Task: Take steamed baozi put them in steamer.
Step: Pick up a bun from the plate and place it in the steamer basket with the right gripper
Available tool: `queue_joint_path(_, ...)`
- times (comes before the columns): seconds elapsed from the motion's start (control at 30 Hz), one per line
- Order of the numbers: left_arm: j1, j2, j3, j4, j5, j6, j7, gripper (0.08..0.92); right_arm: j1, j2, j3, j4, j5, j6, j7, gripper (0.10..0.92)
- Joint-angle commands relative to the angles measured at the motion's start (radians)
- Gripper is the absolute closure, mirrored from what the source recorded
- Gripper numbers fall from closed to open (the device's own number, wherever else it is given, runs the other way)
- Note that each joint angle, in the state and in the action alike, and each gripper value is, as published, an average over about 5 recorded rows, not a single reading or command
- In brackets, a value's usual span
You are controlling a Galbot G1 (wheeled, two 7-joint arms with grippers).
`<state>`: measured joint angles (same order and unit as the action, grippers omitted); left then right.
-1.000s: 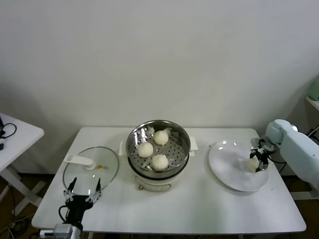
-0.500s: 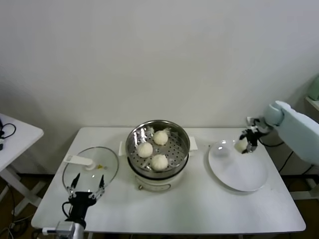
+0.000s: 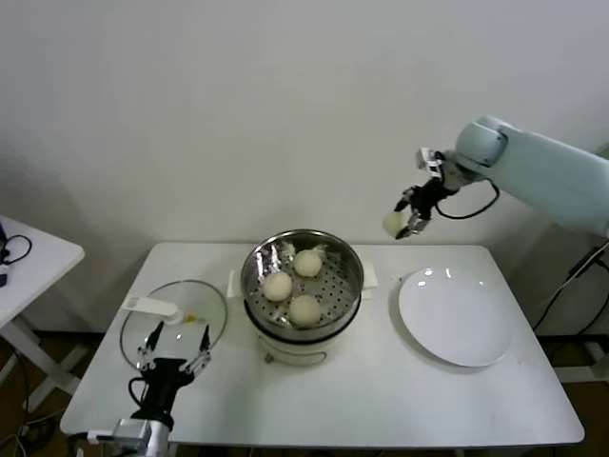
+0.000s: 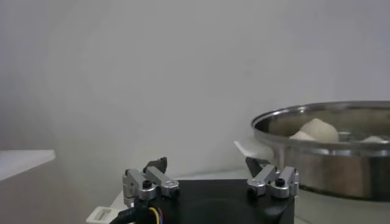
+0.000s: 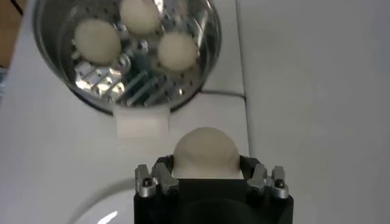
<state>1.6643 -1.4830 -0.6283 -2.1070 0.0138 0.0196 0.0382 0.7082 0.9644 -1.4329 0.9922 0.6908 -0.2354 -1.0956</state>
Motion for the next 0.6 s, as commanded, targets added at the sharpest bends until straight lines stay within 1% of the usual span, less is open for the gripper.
queue_joint_path(0.03,-0.024,0.02,0.04,-0.033,0.014,0.008,0.0,0.177,0.216,0.204,-0.27,0.177,0.364,-0.091,0.067,0.321)
queue_joint_path(0.23,-0.012,0.017,0.039,-0.034,0.015,-0.002,0.003,0.177,0.159,0.234,-0.269,0.208,0.368,-0.115,0.124,0.321)
queue_joint_path(0.6,0.002,0.017,0.02,-0.03,0.001,-0.012,0.004,0.177,0.065,0.244,-0.286,0.19,0.338,-0.13,0.185,0.321)
